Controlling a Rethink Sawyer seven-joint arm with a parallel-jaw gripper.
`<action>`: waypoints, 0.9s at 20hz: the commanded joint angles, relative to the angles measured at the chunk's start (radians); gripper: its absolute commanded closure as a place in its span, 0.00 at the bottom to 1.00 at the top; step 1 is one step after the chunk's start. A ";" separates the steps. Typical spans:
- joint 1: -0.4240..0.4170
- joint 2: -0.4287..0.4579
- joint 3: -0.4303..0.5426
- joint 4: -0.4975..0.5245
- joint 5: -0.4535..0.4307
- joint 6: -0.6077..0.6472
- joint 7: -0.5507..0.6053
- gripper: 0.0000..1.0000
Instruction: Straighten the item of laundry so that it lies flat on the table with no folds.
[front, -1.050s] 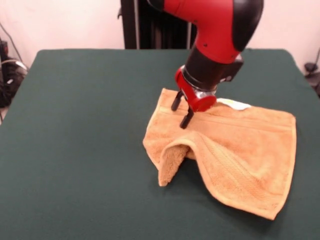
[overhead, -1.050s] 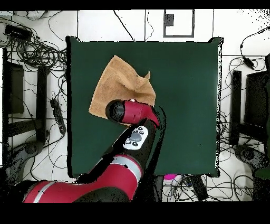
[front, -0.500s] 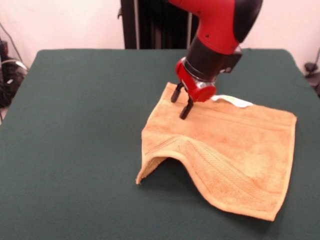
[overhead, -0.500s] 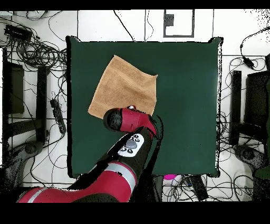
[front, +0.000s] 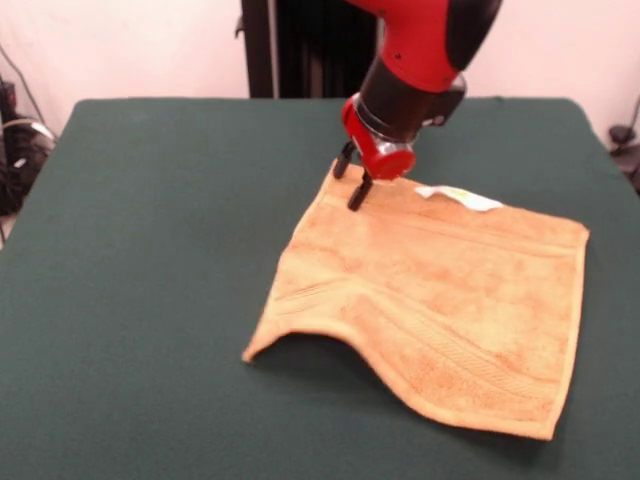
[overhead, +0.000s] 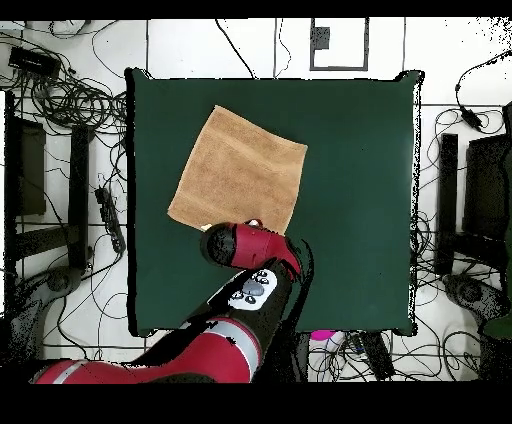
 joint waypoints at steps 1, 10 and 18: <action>-0.001 0.015 0.150 0.161 0.007 -0.044 0.106 0.00; -0.016 0.027 0.178 0.174 0.011 -0.077 0.097 0.00; -0.004 0.028 0.180 0.200 0.012 -0.084 0.105 0.00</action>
